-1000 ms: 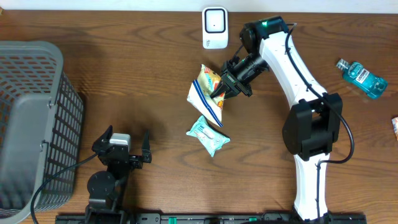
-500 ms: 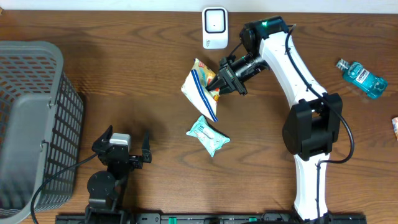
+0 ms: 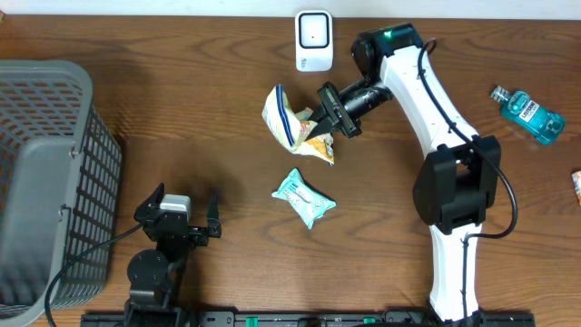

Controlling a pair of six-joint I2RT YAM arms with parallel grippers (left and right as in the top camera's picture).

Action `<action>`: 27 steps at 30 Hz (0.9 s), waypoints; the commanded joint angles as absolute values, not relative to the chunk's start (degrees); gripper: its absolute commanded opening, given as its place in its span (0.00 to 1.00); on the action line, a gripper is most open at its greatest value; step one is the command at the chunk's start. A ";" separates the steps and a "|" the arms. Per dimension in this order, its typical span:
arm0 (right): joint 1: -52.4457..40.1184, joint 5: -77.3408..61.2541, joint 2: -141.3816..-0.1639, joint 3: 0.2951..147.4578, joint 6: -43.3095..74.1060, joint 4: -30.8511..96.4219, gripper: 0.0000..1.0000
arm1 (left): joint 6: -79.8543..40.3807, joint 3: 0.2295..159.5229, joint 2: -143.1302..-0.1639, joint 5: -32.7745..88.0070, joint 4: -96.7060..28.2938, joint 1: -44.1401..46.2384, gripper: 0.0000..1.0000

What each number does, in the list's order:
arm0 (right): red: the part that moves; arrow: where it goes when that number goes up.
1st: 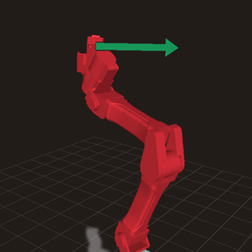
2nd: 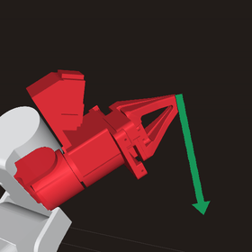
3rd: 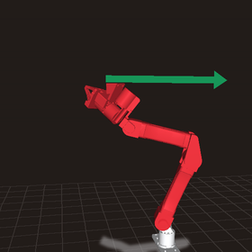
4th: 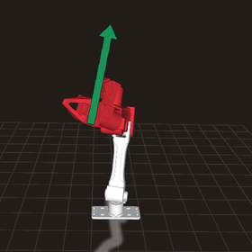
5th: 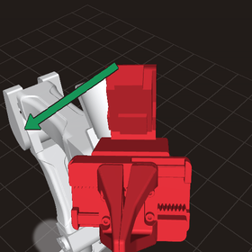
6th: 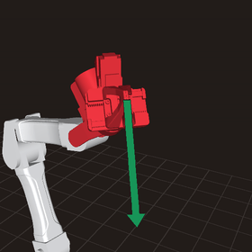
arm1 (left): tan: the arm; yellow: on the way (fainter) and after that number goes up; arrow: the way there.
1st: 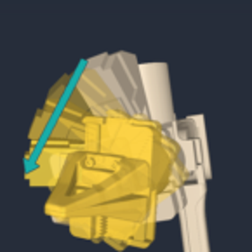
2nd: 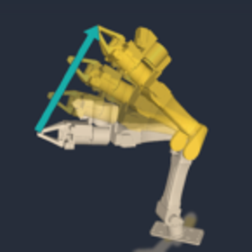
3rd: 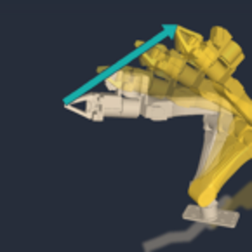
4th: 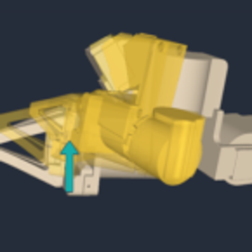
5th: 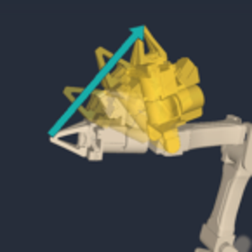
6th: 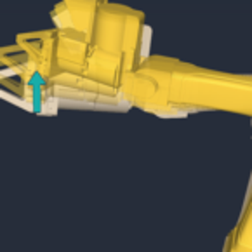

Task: Scan the item barcode
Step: 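Grasp the yellow snack bag with the right gripper and lift, then hold the yellow bag near the scanner, then carry it rightward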

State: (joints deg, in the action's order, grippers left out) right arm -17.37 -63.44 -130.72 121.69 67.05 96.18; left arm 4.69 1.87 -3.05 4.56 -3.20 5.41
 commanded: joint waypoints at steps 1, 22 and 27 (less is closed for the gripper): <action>-16.40 -64.27 -129.49 121.73 86.35 94.94 0.01 | 4.60 0.97 -2.85 5.34 -5.13 5.26 1.00; -2.42 -84.90 -129.43 121.60 42.83 97.32 0.02 | 4.60 0.97 -2.85 5.34 -5.13 5.26 1.00; 1.19 -89.52 -128.38 121.60 22.39 97.32 0.02 | 4.60 0.97 -2.85 5.34 -5.13 5.26 1.00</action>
State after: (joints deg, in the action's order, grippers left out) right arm -0.40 -80.82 -130.72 121.54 42.61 97.10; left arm 4.69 1.87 -3.05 4.56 -3.22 5.41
